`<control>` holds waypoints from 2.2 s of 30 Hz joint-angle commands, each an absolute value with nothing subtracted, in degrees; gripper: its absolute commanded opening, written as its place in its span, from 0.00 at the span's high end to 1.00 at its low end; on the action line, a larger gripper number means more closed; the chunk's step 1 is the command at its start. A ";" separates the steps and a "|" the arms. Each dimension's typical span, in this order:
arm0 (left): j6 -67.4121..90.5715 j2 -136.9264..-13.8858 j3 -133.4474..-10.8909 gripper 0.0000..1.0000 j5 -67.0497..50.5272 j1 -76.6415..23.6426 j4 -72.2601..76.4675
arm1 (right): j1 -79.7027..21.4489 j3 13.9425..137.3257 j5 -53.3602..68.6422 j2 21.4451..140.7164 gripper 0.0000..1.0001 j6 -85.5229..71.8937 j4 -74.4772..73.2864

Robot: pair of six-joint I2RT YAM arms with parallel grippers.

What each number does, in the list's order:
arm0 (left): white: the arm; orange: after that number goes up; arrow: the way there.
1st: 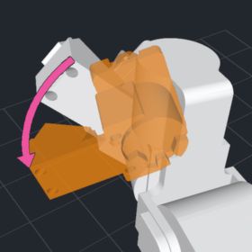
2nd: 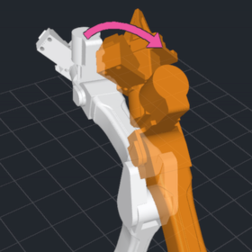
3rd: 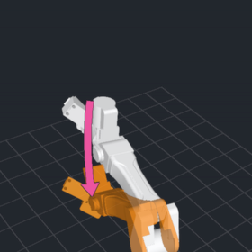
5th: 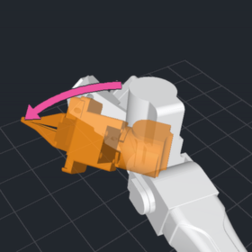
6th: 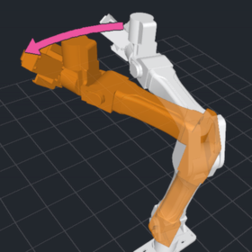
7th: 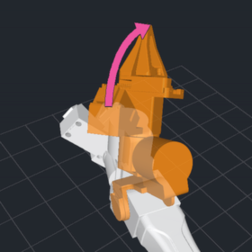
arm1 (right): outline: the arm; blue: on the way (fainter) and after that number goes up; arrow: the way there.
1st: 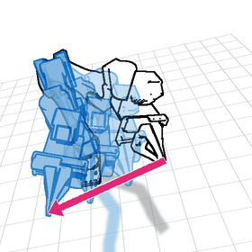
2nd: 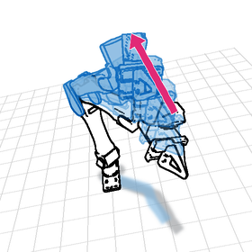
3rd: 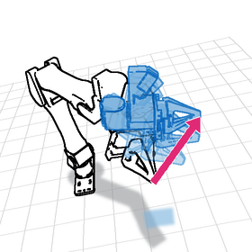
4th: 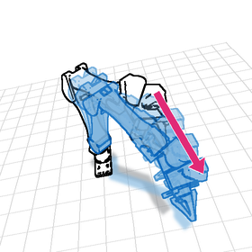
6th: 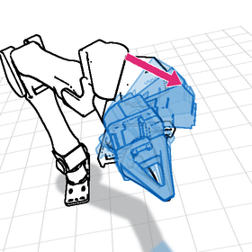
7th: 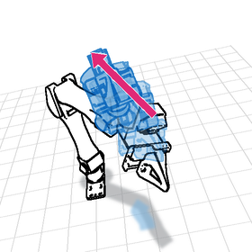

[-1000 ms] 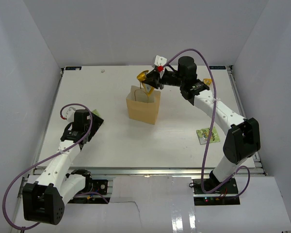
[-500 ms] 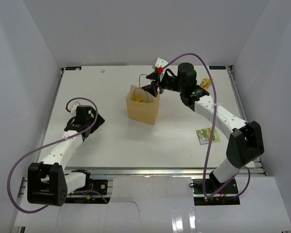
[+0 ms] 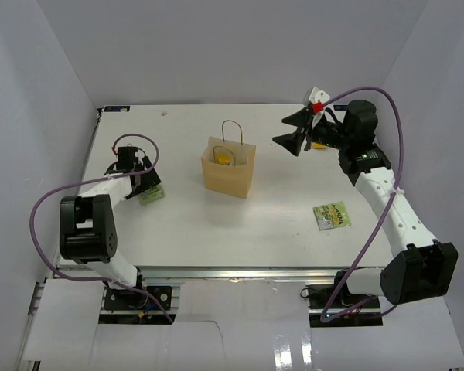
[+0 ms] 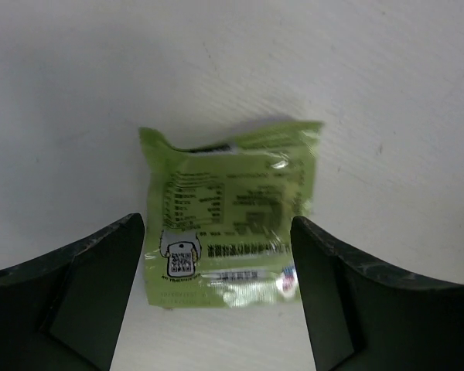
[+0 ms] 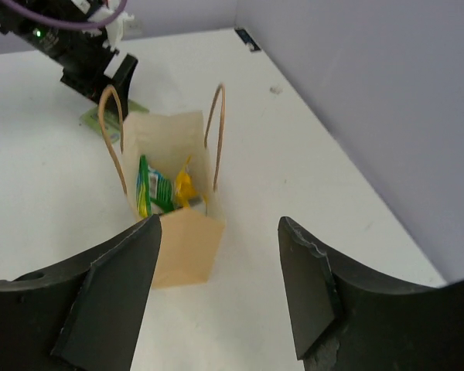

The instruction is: Place the snacks into the paper bag

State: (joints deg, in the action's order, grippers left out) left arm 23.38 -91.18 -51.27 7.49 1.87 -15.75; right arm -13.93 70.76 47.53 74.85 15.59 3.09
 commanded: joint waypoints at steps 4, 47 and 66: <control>18.63 -98.25 -55.90 0.22 -3.42 6.94 -12.30 | -5.28 63.82 52.03 71.19 0.32 19.51 -8.96; 0.01 -73.38 -62.03 1.00 -30.51 -13.08 14.33 | 1.49 49.66 52.82 71.90 0.31 32.16 -22.49; -11.69 -82.71 -67.86 0.95 -32.61 -21.71 14.33 | 1.58 47.28 50.89 69.70 0.30 34.36 -24.78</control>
